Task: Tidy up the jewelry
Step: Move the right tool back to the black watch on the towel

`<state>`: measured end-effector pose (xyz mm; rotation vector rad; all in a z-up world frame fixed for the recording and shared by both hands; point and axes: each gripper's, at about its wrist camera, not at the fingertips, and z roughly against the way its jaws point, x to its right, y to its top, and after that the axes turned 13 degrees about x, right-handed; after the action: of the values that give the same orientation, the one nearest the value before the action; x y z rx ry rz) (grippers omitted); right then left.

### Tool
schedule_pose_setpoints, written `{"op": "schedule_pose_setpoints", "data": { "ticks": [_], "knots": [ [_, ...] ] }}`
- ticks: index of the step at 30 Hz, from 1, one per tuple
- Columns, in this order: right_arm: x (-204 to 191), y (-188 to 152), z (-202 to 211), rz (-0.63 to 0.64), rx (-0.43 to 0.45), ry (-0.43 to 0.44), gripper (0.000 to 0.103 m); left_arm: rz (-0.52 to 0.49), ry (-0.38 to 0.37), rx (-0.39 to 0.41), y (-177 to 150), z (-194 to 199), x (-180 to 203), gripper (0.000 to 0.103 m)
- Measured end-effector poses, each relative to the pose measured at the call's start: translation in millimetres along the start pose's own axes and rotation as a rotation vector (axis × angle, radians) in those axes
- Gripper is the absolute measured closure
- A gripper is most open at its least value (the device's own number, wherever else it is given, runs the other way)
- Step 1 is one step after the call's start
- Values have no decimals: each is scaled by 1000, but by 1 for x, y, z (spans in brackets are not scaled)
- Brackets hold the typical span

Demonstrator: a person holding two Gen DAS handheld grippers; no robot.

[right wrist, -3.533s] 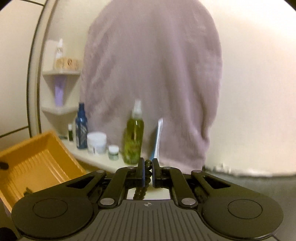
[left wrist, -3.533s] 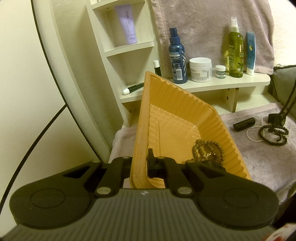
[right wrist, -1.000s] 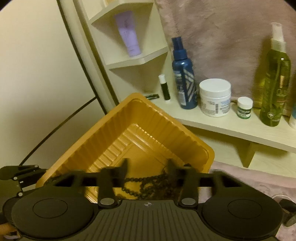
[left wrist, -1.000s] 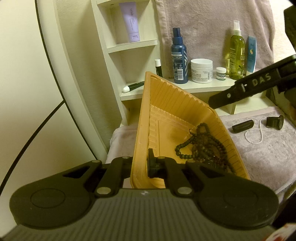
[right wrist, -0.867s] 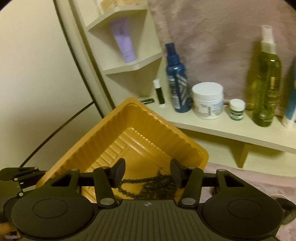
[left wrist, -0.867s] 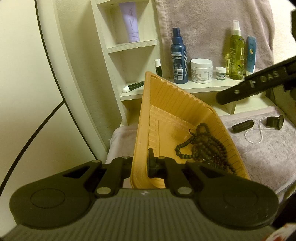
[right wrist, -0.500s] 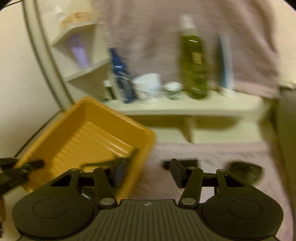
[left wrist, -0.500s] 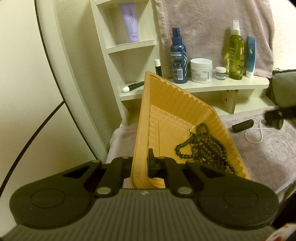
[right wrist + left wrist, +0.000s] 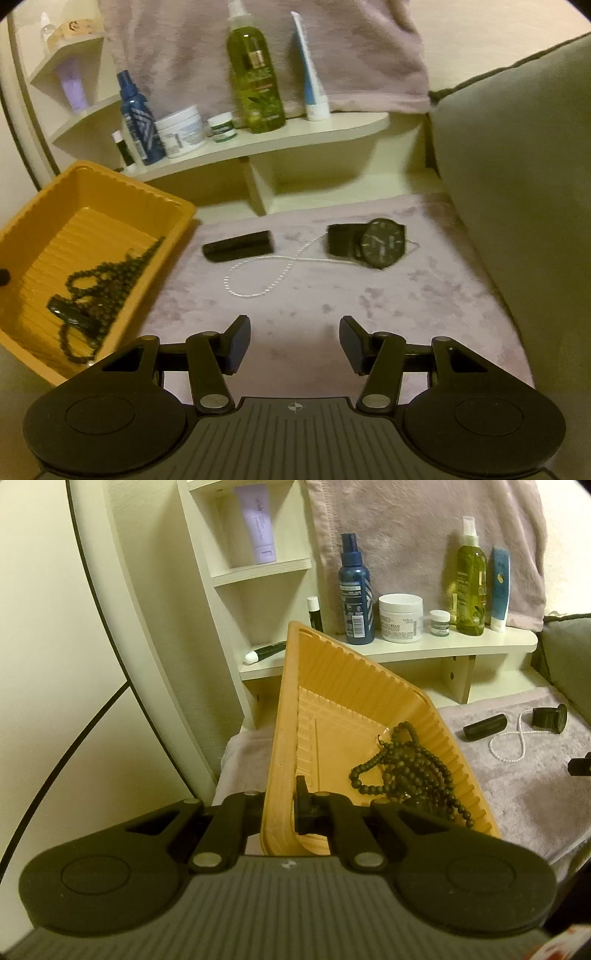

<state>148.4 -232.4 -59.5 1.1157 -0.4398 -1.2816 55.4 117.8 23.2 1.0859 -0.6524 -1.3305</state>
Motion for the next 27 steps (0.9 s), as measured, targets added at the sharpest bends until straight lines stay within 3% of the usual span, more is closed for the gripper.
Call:
{"op": "schedule_pose_setpoints", "data": {
  "ticks": [8,19,23,27],
  "knots": [
    [19,5,-7,0,23,-59,49,-6,2,-2,1,0,2,97],
    [-4,8,-41,-5,9,-6,50,-14,-1,-7,1,0,2,97],
    [-14,11,-60,2,8,2,64,-16,-1,-9,2,-1,2,97],
    [-18,16,-71,14,31,-30,69,-16,-2,-10,2,-1,2,97]
  ]
}}
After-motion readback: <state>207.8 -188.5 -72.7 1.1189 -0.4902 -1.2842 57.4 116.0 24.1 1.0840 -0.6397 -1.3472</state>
